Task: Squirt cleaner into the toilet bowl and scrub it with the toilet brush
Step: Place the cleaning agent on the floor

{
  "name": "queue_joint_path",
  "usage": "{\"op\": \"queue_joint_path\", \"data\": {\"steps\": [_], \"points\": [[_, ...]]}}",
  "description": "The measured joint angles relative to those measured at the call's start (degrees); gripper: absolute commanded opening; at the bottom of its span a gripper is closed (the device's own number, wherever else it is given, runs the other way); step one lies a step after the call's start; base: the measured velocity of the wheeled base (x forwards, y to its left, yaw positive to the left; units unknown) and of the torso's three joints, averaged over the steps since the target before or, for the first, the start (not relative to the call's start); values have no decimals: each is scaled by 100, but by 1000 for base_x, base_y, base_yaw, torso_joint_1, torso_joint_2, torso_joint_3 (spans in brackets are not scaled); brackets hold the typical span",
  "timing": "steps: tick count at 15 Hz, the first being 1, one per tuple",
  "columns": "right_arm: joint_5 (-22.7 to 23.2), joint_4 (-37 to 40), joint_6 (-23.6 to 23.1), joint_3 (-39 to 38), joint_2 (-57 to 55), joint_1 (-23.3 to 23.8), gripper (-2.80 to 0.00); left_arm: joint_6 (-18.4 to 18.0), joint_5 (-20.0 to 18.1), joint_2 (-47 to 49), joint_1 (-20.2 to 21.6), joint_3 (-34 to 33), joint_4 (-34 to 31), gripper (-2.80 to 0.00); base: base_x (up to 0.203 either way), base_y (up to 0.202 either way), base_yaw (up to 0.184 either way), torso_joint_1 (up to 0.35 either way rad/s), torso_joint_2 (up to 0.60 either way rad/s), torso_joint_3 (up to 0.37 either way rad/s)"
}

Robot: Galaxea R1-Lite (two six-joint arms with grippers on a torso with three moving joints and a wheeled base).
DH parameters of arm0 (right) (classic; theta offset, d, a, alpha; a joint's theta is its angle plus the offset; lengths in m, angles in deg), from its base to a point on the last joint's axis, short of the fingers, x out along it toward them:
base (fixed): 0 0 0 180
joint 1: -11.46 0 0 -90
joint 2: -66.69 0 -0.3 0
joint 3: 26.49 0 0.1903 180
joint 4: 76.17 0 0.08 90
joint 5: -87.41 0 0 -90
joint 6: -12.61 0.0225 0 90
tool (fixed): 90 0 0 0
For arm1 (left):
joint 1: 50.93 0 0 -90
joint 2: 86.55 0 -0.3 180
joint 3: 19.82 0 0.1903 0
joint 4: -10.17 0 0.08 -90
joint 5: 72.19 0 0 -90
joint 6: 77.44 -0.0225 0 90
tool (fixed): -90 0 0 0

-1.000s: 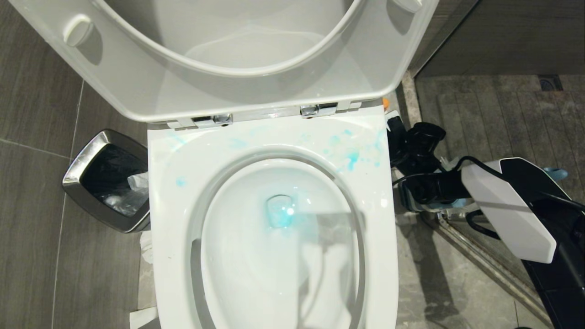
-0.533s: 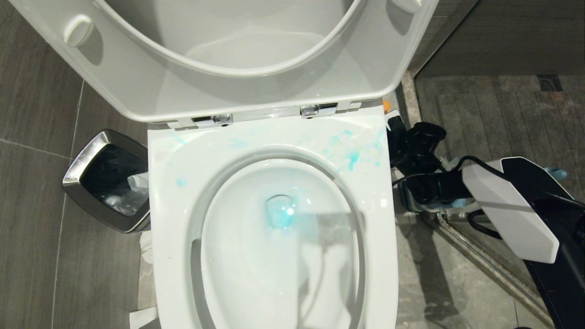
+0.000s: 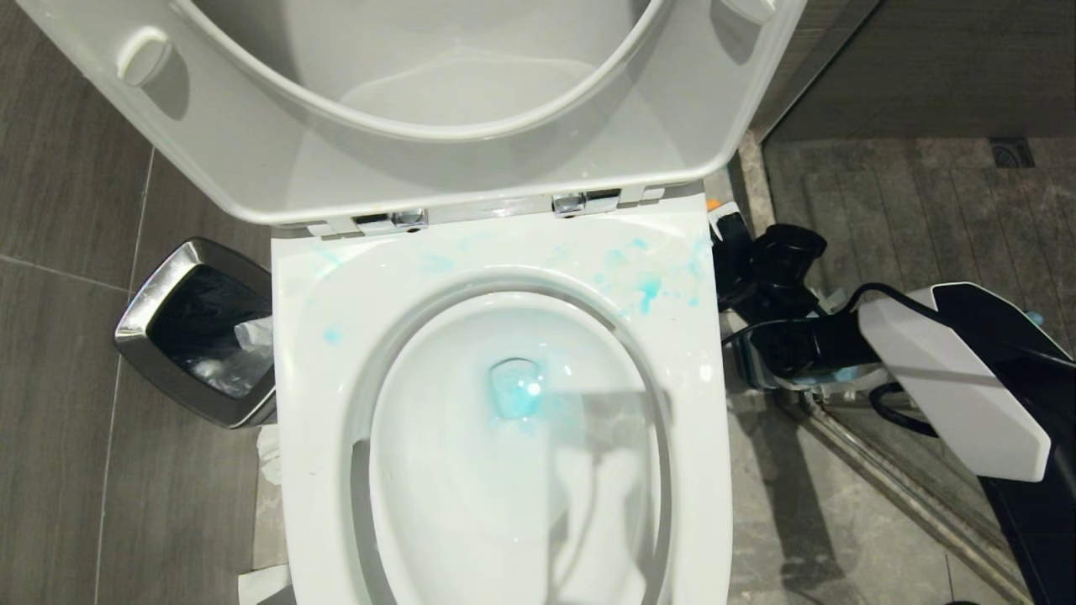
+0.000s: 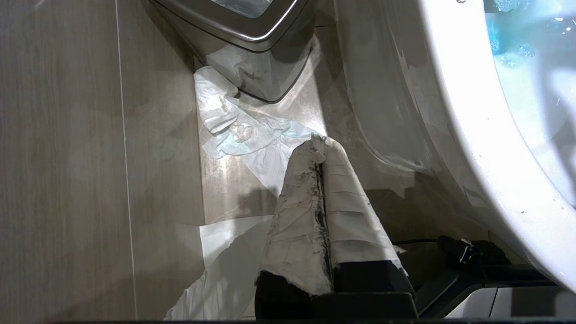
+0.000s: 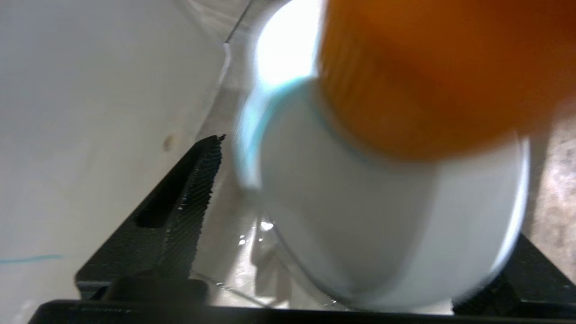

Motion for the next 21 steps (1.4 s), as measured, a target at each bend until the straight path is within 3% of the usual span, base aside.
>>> {"op": "queue_joint_path", "data": {"steps": [6,16,21], "points": [[-5,-294,643,-751,256,-199,0,2,0,0,0,0,-3,-280,0,0,0,0,0,0],[-128,-383,679,-1239,592,-221,0,2,0,0,0,0,-2,-280,0,0,0,0,0,0],[-655,-383,866,-2293,1402,-260,0,2,0,0,0,0,0,-280,0,0,0,0,0,0]]}}
